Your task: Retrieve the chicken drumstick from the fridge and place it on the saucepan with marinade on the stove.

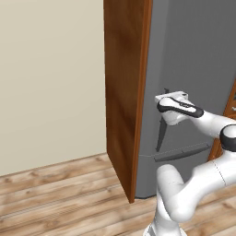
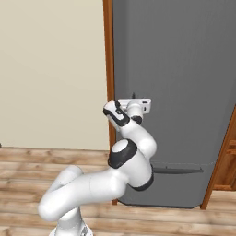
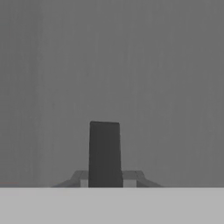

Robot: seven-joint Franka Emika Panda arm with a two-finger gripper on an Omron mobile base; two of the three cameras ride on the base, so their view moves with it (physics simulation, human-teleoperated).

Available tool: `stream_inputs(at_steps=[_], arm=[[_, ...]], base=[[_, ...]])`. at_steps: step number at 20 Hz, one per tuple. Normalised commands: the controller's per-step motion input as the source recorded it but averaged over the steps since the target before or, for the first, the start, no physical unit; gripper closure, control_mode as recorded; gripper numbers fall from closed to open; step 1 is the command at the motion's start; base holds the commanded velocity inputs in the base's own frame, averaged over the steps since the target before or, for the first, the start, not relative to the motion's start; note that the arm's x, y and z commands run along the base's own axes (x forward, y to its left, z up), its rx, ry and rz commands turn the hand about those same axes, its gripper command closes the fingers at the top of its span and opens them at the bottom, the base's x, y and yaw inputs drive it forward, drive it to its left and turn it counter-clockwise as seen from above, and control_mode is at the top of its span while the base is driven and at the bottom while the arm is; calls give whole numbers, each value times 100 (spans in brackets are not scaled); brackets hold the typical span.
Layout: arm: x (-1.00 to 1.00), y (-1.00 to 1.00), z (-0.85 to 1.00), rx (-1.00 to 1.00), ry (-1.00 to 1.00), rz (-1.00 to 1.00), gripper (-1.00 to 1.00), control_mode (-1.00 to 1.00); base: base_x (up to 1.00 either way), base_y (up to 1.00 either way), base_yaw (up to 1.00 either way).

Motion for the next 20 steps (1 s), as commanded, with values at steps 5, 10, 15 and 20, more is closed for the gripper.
stream_inputs(at_steps=[5,10,15,20], arm=[[-33,-21,8,0,15,-1,100,-100],[-49,-46,3,0,15,0,100,-100],[-36,-60,12,0,14,0,100,-100],[-25,-65,10,0,16,0,100,-100]], base=[[0,0,0],[0,0,0],[0,0,0],[0,0,0]])
